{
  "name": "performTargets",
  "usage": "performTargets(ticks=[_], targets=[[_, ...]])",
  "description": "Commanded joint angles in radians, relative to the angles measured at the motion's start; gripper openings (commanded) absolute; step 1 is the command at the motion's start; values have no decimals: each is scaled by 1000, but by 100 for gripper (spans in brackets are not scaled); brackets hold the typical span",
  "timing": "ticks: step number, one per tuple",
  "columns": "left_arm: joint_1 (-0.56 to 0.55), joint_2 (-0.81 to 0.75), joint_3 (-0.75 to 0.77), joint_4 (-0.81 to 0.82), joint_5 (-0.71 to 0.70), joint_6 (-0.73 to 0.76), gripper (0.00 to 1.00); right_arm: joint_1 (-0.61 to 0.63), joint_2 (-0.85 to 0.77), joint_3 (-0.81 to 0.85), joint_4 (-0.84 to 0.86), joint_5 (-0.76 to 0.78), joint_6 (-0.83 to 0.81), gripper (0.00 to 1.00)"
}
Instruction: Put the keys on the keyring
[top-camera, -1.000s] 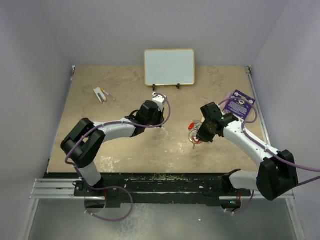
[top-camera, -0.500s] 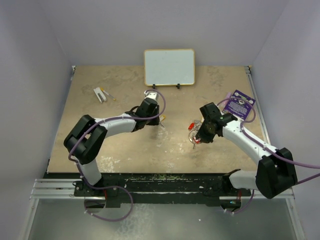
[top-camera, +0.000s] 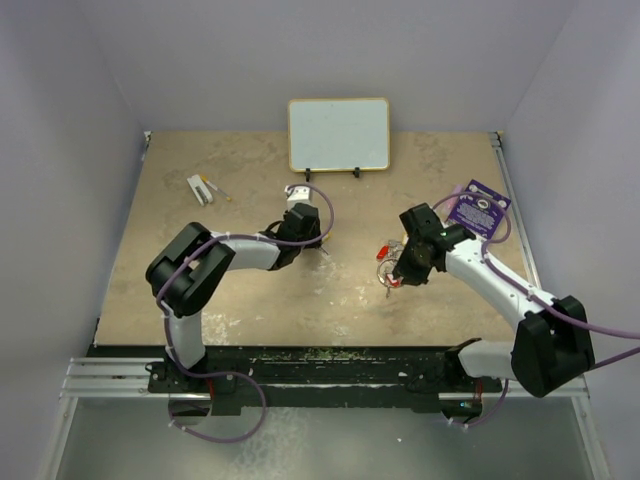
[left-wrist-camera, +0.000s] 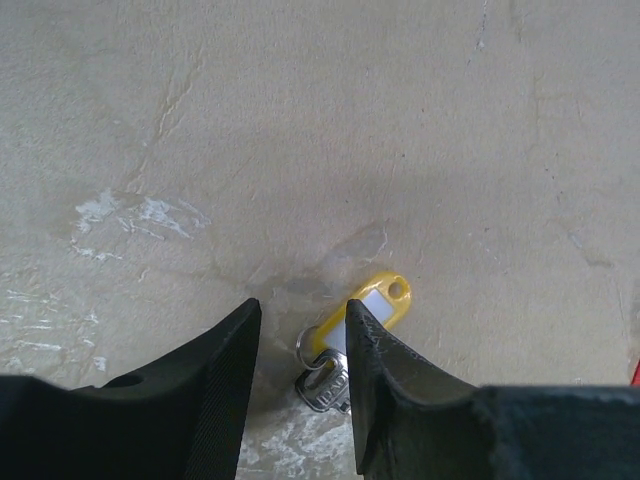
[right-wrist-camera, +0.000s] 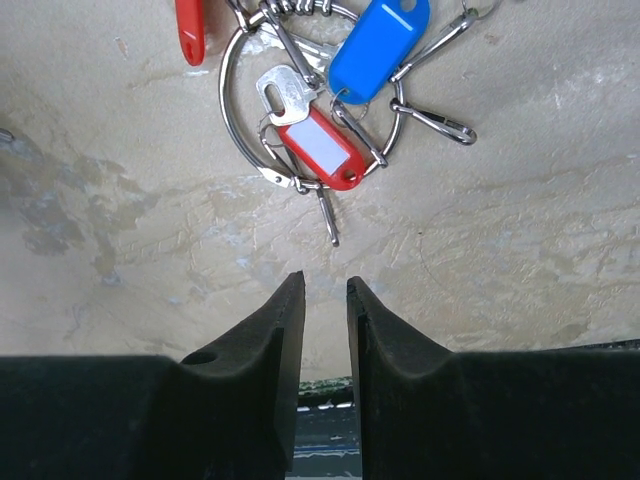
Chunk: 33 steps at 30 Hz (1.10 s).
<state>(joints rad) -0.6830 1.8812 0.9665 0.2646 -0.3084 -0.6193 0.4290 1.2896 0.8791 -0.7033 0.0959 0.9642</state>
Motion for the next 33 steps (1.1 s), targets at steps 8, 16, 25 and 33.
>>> performTargets(ticks=[8, 16, 25, 33], targets=[[-82, -9, -42, -22, -45, -99, 42, -6, -2, 52, -49, 38, -39, 25], [-89, 11, -47, 10, -104, -75, 41, -6, -28, 17, -39, 34, -24, 24], [-89, 43, -35, 48, -123, -54, 28, -6, -37, 12, -46, 44, -25, 22], [-89, 67, -31, 81, -149, -19, 29, -6, -39, 10, -54, 51, -30, 22]])
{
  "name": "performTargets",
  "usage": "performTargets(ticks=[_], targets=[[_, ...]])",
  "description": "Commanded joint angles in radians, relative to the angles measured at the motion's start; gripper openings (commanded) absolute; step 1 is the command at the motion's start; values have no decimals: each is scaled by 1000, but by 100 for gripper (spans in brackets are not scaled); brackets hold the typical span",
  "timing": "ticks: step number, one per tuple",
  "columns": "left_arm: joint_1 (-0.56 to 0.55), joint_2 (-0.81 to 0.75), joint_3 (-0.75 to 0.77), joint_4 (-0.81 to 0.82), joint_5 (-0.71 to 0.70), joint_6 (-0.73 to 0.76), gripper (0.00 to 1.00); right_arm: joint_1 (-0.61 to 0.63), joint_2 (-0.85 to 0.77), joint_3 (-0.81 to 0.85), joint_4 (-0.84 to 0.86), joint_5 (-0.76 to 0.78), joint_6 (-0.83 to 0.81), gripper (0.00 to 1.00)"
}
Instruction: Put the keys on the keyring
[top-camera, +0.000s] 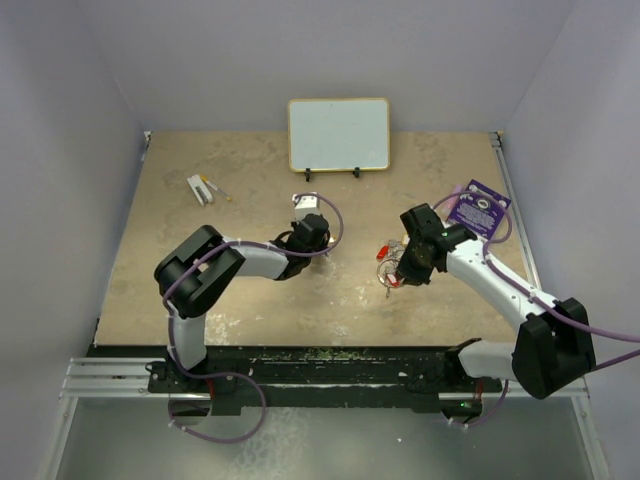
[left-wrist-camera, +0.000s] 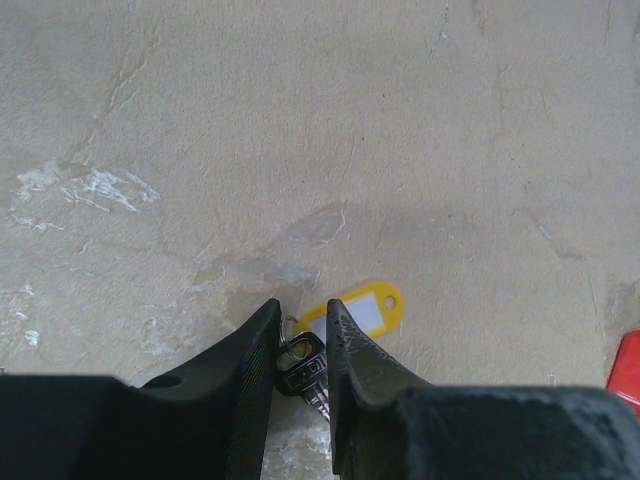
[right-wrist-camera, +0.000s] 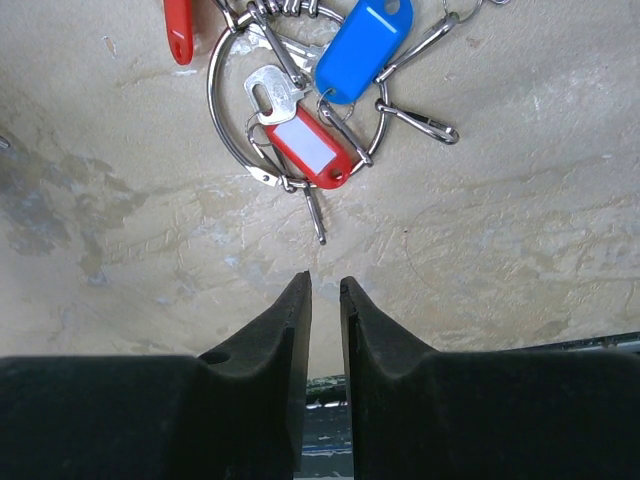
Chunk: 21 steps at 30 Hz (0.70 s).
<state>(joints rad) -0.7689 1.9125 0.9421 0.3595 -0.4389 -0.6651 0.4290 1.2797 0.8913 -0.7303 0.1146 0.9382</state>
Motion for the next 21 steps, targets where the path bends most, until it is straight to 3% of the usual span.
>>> performTargets(ticks=[1, 19, 21], targets=[[-2, 37, -9, -15, -18, 27, 29, -7, -28, -2, -27, 34, -5, 22], [-47, 67, -34, 9, -38, 33, 22, -7, -45, -6, -52, 42, -11, 21], [-56, 73, -34, 8, -43, 30, 17, -7, -49, -8, -54, 44, -12, 21]])
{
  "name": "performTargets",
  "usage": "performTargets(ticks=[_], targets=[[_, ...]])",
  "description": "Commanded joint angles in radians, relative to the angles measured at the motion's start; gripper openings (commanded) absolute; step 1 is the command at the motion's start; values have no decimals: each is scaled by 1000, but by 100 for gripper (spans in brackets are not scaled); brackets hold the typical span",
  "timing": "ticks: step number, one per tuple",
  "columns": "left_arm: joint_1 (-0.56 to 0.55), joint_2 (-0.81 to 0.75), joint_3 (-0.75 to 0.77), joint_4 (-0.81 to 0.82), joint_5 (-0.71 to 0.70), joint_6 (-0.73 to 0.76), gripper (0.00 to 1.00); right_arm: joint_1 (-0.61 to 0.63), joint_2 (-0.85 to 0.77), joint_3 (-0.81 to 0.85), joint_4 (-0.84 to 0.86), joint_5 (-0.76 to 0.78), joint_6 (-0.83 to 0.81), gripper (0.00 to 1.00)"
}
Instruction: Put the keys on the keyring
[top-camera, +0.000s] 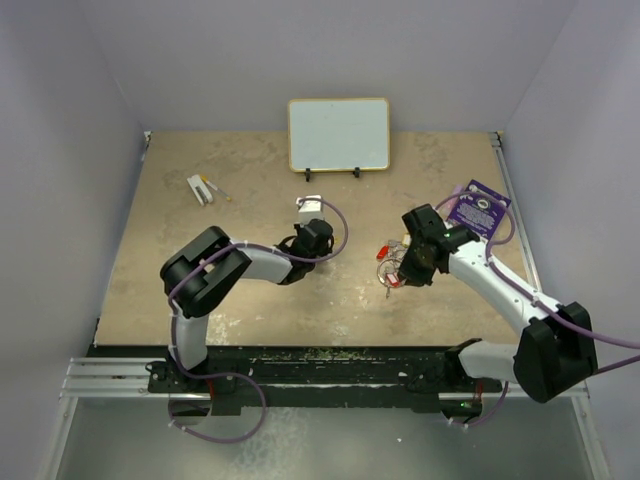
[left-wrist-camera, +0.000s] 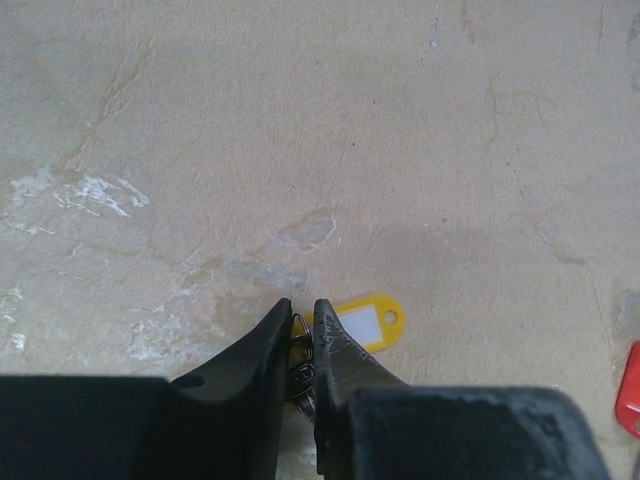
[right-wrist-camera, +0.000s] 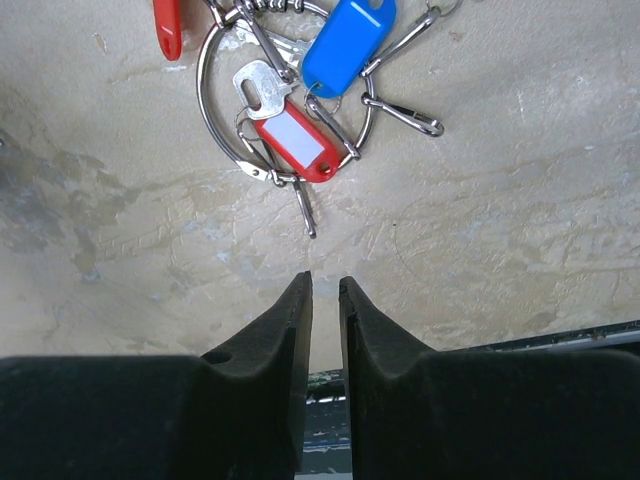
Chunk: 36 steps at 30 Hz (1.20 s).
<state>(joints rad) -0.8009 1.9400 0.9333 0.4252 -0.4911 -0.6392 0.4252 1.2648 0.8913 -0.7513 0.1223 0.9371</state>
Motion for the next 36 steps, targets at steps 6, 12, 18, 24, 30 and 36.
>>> performTargets(ticks=[6, 12, 18, 24, 30, 36], targets=[[-36, 53, -26, -71, 5, 4, 3, -5, -33, -5, -41, 44, -18, 21], [-36, 62, -26, -30, -9, 150, 3, -12, -24, 8, -34, 46, -26, 21], [-22, 121, -43, 146, 7, 355, 3, -11, -7, 16, -25, 34, -32, 21], [-23, 137, -52, 212, 35, 369, 9, -12, -24, 14, -44, 42, -31, 21], [-30, 150, -59, 235, 28, 356, 11, -13, -20, 14, -55, 40, -35, 21], [-32, 140, -74, 230, 2, 339, 17, -15, -13, 31, -66, 35, -42, 23]])
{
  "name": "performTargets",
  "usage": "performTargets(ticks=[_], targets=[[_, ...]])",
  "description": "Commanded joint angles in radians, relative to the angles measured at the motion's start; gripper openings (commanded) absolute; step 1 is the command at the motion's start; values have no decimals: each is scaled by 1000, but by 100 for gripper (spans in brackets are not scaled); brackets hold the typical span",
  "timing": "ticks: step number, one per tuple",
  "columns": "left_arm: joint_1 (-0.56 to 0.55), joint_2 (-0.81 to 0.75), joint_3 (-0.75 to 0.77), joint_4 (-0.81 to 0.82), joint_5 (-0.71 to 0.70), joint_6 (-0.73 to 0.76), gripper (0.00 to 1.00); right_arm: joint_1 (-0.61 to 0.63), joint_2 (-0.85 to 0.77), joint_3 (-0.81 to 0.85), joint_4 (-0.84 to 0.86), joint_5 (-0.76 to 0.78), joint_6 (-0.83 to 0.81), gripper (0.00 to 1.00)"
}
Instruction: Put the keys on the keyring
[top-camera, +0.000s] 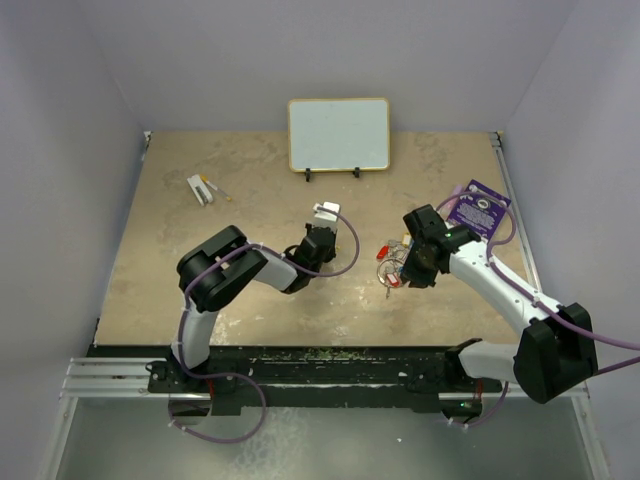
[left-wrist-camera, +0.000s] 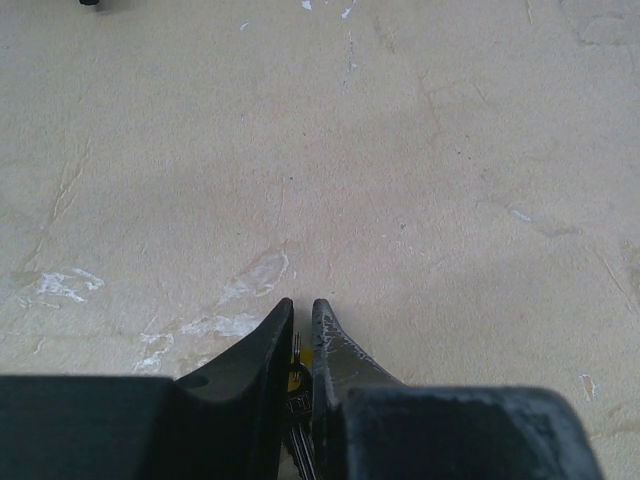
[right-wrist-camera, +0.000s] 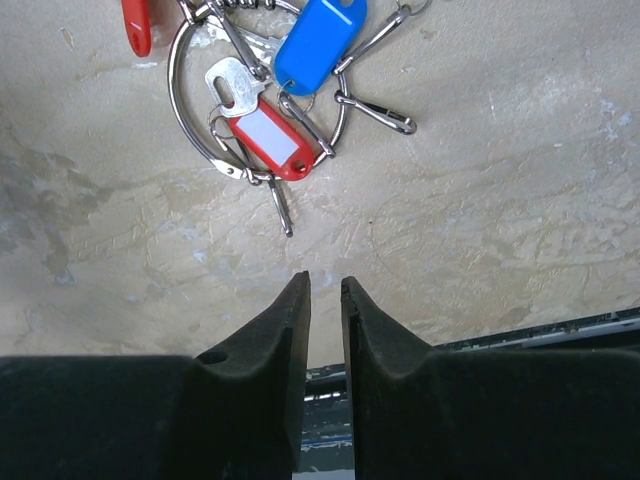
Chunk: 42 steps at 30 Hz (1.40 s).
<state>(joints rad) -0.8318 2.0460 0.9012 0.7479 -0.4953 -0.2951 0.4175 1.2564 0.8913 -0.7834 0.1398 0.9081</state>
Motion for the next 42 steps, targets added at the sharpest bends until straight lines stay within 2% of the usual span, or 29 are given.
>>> performTargets(ticks=[1, 3, 12, 13, 16, 19, 21, 24, 30, 42], targets=[[-1, 34, -44, -92, 10, -7, 19, -5, -4, 32, -32, 13, -12, 24], [-2, 35, -50, -92, 25, -3, 22, -6, -2, 33, -30, 7, -11, 24], [-10, 38, -75, -96, 46, -21, 22, -5, -26, 20, -33, 3, 6, 24], [-10, 41, -77, -96, 46, -26, 21, -5, -30, 16, -33, 4, 10, 24], [-12, 49, -79, -99, 46, -27, 3, -6, -39, 9, -35, 4, 15, 22], [-11, 29, -72, -123, 33, -24, 3, -6, -43, -4, -25, 11, 15, 20], [-12, 1, -49, -185, 24, -32, 3, -7, -40, -16, -4, 7, 6, 20], [-10, -56, 25, -365, 40, -42, 3, -6, -27, -38, 76, -47, -35, 24], [48, -178, 147, -686, 198, -113, 3, -7, 38, -33, 168, -96, -39, 32], [191, -327, 370, -986, 400, -77, 3, 1, 122, -75, 234, -70, 4, 28]])
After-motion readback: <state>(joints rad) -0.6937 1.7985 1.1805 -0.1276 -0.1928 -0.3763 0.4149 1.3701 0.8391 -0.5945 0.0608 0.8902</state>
